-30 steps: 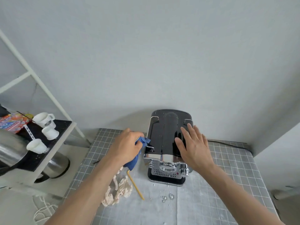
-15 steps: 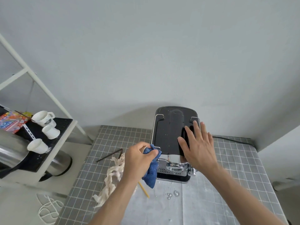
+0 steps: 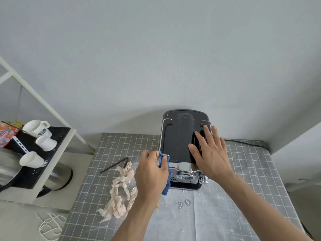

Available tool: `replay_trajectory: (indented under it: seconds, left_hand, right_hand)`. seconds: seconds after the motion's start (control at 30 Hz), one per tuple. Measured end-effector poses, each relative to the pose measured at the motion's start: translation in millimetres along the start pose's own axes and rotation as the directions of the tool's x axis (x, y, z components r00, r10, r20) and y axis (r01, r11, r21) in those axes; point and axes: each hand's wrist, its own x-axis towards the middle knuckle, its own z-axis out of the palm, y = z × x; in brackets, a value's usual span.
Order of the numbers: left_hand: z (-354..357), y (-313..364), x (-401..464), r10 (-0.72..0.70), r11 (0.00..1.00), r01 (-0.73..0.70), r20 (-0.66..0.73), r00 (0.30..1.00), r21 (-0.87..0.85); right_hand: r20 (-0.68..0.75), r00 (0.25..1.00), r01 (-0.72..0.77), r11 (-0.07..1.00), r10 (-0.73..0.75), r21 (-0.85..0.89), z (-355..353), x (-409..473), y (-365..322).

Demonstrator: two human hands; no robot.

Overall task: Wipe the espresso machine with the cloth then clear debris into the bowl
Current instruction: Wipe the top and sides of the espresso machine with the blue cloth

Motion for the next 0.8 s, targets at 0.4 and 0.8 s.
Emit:
replay_trajectory:
  seconds: [0.4, 0.8]
  left_hand:
    - [4, -4, -11, -0.091, 0.971, 0.101, 0.053, 0.994, -0.217]
    - [-2, 4, 4, -0.453, 0.667, 0.477, 0.196, 0.869, -0.572]
  right_hand:
    - [0.019, 1.0, -0.006, 0.999, 0.007, -0.035, -2, -2, -1]
    - [0.007, 0.999, 0.031, 0.998, -0.031, -0.045, 2, 0, 4]
